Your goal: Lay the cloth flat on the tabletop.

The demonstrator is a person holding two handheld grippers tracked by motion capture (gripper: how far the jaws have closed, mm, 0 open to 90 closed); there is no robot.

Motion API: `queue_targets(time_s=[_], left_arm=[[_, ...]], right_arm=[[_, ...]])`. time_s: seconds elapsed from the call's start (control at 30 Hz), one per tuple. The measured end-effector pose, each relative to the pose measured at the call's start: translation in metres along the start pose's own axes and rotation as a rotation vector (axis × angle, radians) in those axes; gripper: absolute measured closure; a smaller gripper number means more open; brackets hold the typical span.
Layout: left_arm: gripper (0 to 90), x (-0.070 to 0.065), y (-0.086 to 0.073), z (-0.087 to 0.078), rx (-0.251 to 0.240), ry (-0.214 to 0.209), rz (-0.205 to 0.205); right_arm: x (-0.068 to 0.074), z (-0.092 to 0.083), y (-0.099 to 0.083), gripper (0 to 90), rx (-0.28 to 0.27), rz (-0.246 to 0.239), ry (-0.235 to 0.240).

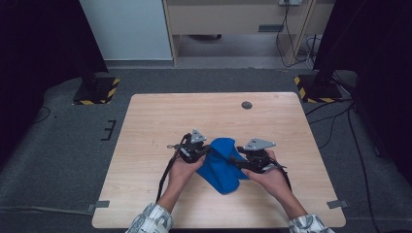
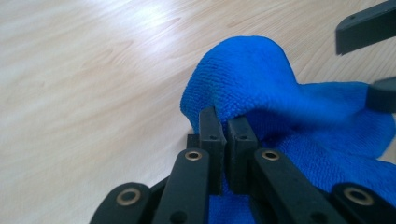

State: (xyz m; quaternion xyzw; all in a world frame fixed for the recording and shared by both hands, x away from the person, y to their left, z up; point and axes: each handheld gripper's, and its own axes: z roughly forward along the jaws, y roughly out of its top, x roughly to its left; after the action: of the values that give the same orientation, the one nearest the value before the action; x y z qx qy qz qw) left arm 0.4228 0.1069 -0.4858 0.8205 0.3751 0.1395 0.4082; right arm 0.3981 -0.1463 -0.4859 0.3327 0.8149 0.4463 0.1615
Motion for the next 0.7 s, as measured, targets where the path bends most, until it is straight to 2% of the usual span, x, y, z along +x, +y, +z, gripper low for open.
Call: queue_targets(time_s=[0.1, 0.27, 0.33, 0.43, 0.5, 0.63, 0.7], left_arm=[[86.5, 0.006, -0.013, -0.007, 0.009, 0.011, -0.006], [86.1, 0.014, -0.033, -0.015, 0.004, 0.010, -0.051], [86.0, 0.018, -0.035, -0.016, 0.001, 0.016, -0.061], [85.8, 0.019, -0.038, -0.016, 0.012, 0.033, -0.050], [85.8, 0.020, -0.039, -0.016, 0.020, 0.035, -0.047], [85.0, 0.021, -0.041, -0.016, 0.026, 0.040, -0.047], [85.3, 0.023, -0.042, -0.017, 0.022, 0.036, -0.059]], right_arm=[[-0.004, -0.004, -0.007, 44.6, 0.021, 0.017, -0.022], [-0.008, 0.002, -0.018, 46.8, 0.086, 0.047, -0.046], [-0.007, 0.004, -0.021, 47.1, 0.103, 0.068, -0.044], [-0.007, 0.002, -0.021, 47.7, 0.101, 0.085, -0.050], [-0.006, -0.001, -0.022, 47.9, 0.094, 0.104, -0.035], [-0.002, 0.000, -0.030, 47.8, 0.138, 0.093, -0.031], [-0.002, 0.003, -0.032, 57.4, 0.161, 0.082, -0.038]])
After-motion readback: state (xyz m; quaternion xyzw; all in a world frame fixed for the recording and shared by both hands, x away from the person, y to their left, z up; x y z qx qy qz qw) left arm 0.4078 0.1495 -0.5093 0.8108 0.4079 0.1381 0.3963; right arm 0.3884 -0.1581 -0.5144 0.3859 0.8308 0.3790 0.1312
